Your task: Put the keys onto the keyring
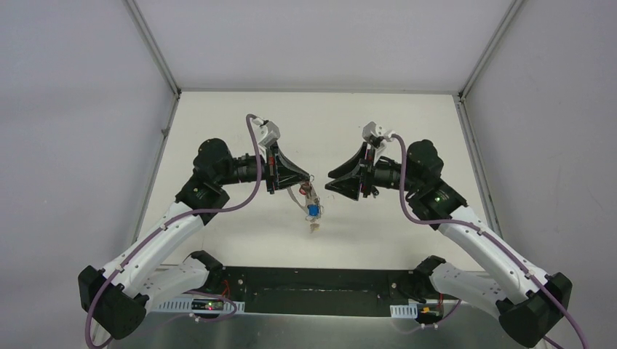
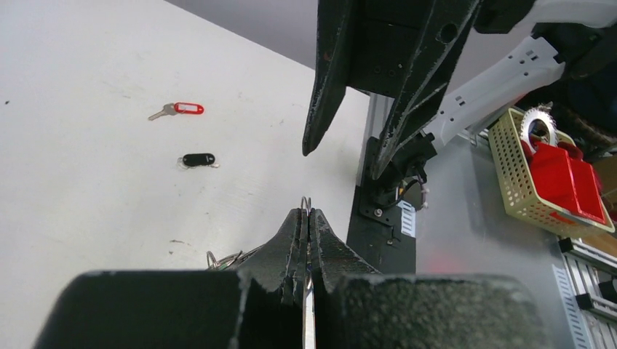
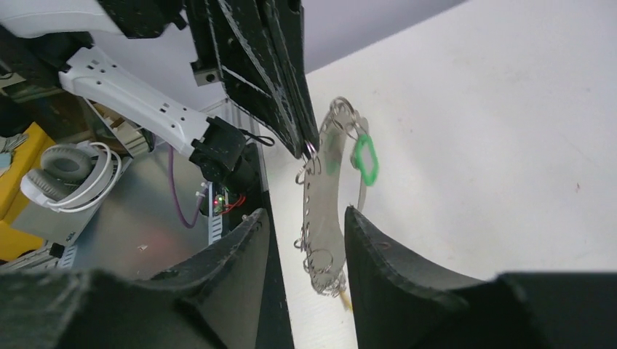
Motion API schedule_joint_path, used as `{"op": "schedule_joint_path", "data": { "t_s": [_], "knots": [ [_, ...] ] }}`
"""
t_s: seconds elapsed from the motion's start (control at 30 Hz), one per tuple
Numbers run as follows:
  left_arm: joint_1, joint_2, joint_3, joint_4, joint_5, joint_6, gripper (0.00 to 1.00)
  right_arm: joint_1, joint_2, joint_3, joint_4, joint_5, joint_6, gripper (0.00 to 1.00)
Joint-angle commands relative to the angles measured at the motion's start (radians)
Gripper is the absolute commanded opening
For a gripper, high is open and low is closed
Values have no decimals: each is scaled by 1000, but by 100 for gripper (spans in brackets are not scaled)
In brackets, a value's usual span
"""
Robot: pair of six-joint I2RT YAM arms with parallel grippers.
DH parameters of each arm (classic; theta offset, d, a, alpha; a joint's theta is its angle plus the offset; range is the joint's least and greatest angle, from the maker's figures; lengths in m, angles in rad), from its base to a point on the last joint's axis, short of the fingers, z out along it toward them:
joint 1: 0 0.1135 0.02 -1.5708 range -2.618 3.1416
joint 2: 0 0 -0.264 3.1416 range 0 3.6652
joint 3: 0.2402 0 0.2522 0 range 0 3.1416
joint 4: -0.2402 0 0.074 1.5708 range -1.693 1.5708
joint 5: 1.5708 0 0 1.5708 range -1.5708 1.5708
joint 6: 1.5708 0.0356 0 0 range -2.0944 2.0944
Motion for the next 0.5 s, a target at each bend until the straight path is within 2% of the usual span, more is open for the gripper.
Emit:
{"op": "schedule_joint_path", "data": {
  "t_s": [0.0,0.13,0.3,0.47],
  "knots": [
    [-17,-21,-7,140,62,10,0,0,19,-27,269,-130,21,42],
    [-25,-14,-11,157,66,-4,0,6,71,-31,349,-164,37,39],
    [-32,-12,-13,163,63,-10,0,16,112,-24,388,-179,39,29],
    [-37,-4,-12,166,59,-23,0,25,142,-19,390,-181,56,27]
  ]
}}
